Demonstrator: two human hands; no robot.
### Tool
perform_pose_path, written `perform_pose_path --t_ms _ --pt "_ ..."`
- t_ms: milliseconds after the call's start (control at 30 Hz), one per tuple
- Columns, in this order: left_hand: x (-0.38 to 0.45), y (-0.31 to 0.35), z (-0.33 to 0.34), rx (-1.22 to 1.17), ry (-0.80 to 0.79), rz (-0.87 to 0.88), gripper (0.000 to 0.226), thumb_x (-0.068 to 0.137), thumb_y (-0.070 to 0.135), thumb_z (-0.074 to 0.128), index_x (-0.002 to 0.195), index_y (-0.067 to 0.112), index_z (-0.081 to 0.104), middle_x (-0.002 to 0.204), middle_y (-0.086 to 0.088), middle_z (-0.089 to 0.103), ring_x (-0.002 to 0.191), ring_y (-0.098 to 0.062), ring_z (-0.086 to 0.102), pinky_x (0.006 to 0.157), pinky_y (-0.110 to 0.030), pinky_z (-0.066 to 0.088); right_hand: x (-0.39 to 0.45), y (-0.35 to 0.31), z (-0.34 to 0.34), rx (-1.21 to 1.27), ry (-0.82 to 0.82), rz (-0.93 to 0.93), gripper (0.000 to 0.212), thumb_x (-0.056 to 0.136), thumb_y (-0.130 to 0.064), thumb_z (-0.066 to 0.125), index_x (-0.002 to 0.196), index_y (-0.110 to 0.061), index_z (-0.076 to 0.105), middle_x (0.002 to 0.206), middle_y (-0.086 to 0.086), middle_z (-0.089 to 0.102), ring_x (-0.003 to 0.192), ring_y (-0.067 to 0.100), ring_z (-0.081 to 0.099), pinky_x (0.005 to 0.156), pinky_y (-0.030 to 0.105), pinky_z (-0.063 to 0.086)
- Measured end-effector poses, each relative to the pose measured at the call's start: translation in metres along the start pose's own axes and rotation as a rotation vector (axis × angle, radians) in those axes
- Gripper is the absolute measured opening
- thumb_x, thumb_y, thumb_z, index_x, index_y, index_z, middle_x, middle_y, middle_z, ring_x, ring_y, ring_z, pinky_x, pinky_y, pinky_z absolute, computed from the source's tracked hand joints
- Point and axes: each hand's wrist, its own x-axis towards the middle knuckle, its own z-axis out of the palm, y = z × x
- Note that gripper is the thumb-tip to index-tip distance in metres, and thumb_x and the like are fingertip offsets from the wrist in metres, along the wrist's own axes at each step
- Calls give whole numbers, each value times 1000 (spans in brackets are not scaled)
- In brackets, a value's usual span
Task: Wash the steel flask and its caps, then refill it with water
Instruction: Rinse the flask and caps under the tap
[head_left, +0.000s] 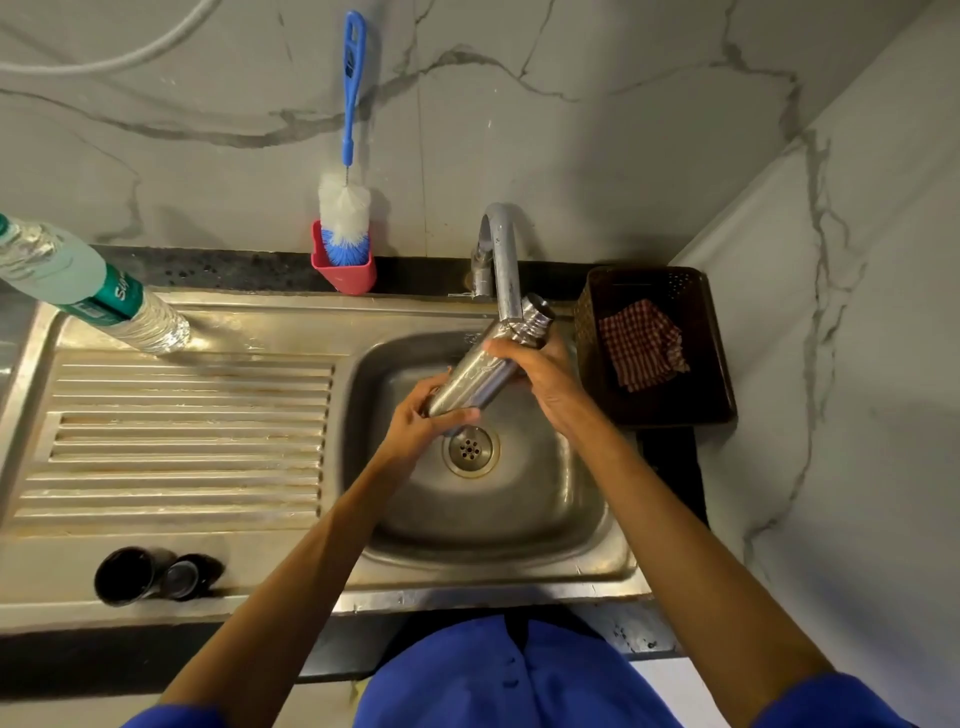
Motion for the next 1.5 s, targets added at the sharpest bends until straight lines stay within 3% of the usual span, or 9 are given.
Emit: perform_pose_path --t_ms 200,367,467,600,700,800,967,1200,1500 --pt "41 18 49 -521 170 -352 38 107 41 56 134 15 62 129 -8 68 112 -19 66 93 -31 55 -20 -7 5 33 423 -146 52 66 -33 96 108 -31 67 101 -14 74 90 -6 70 84 18 56" --pt "88 26 76 -250 265 -547 40 109 43 47 118 8 65 103 -12 70 83 -22 65 51 -26 49 -39 3 -7 -41 518 -246 49 73 -29 93 114 -18 70 102 -8 77 93 2 73 90 29 60" --pt "100 35 81 -281 211 -498 42 108 40 48 121 6 68 107 -16 75 86 -25 72 55 -29 55 -34 -9 -8 -104 529 -316 45 75 -27 91 112 -21 67 99 -10 76 92 -2 72 87 22 58" --pt "81 47 66 -243 197 -430 42 111 31 38 85 8 60 67 -10 66 48 -13 61 42 -20 45 -16 -5 21 -244 449 -256 35 74 -27 90 102 -26 69 86 -16 73 79 -7 69 78 20 60" --pt "64 32 40 -194 214 -557 40 111 34 43 97 6 67 99 -20 74 79 -24 70 68 -36 60 -13 17 34 -361 296 -173 46 70 -35 91 109 -23 70 86 -14 73 77 -6 69 75 20 60" --pt "52 12 23 -144 229 -575 30 108 29 49 116 5 65 120 -21 68 92 -29 66 67 -42 59 -11 29 32 -432 279 -192 49 71 -31 91 113 -22 68 84 -16 70 74 -11 65 69 11 53" --pt "42 13 20 -132 314 -495 31 110 33 47 127 11 62 119 -9 66 102 -27 64 83 -38 54 -10 22 33 -611 252 -227 53 70 -38 89 117 -29 64 83 -17 67 71 -12 61 61 4 45" --pt "37 16 14 -182 435 -451 31 112 34 40 129 14 55 115 -11 70 91 -25 69 70 -35 53 -10 21 37 -709 361 -203 61 70 -45 87 122 -27 62 90 -13 70 79 6 66 70 23 53" --pt "23 22 13 -236 438 -431 34 113 36 35 132 15 55 107 -7 72 88 -22 68 72 -34 53 -12 25 36 -712 407 -157 57 73 -42 88 121 -22 64 93 -8 74 75 7 68 64 22 51"
